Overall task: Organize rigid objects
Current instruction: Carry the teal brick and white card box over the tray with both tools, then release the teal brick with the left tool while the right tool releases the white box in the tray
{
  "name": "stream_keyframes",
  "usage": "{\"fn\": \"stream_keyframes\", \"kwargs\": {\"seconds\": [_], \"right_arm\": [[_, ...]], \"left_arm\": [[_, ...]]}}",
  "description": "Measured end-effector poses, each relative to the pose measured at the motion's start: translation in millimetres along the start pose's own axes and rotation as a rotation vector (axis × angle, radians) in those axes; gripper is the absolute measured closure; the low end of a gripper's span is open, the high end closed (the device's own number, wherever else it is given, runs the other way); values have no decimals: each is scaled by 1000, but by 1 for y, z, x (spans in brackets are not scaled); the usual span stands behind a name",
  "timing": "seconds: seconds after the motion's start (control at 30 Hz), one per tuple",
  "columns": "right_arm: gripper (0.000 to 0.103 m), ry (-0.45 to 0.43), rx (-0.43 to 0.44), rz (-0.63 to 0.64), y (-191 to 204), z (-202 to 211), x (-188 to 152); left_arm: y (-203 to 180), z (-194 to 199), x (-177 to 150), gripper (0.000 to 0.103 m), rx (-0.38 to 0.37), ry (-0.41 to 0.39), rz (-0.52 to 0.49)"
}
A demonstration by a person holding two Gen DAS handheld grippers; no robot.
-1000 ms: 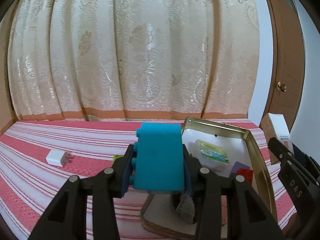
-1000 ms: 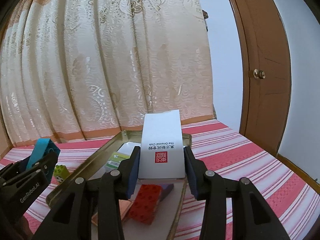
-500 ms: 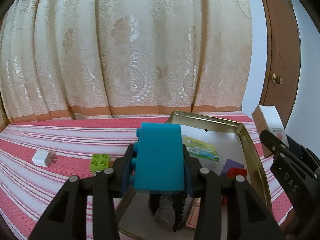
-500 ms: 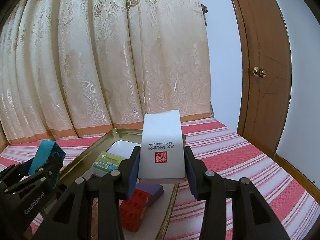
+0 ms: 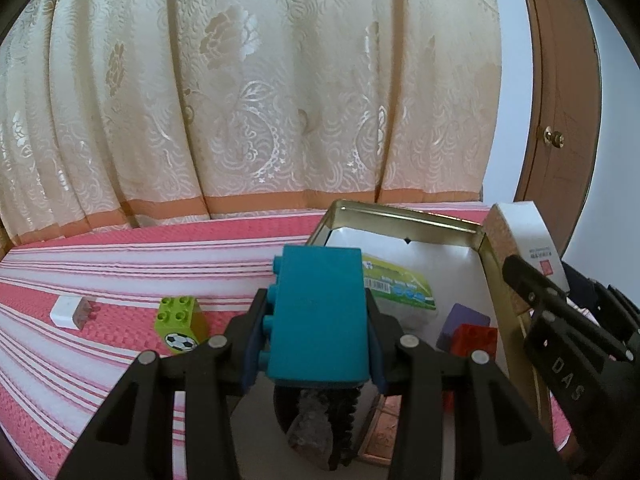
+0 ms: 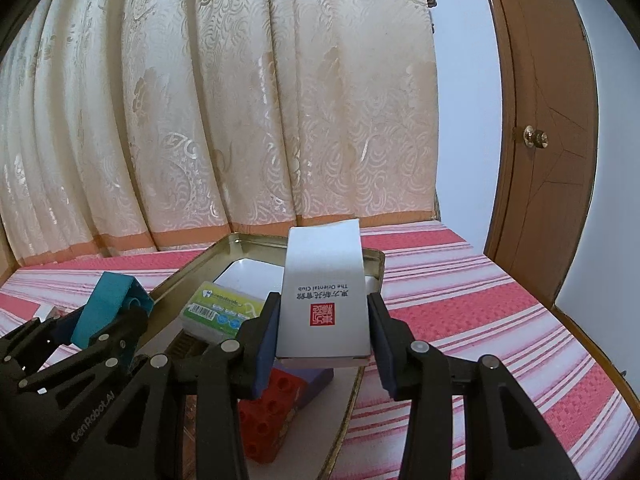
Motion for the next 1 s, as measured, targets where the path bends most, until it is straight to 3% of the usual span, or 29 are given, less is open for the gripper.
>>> {"fn": "stream_keyframes", "kwargs": {"seconds": [1.0], "right_arm": [[58,90,13,17,4,-15,-11]], "left_arm": [[-17,-17,-1,62,10,43,-76]]}}
Point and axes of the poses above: each gripper's, at about its wrist camera, not at the fingertips, and z roughly against the way its jaws point, y to its left, x to its top, the point moved 10 cm from there along -z, roughly the way its jaws point, and after that the axes turned 3 degrees about y, right-handed, at the moved point
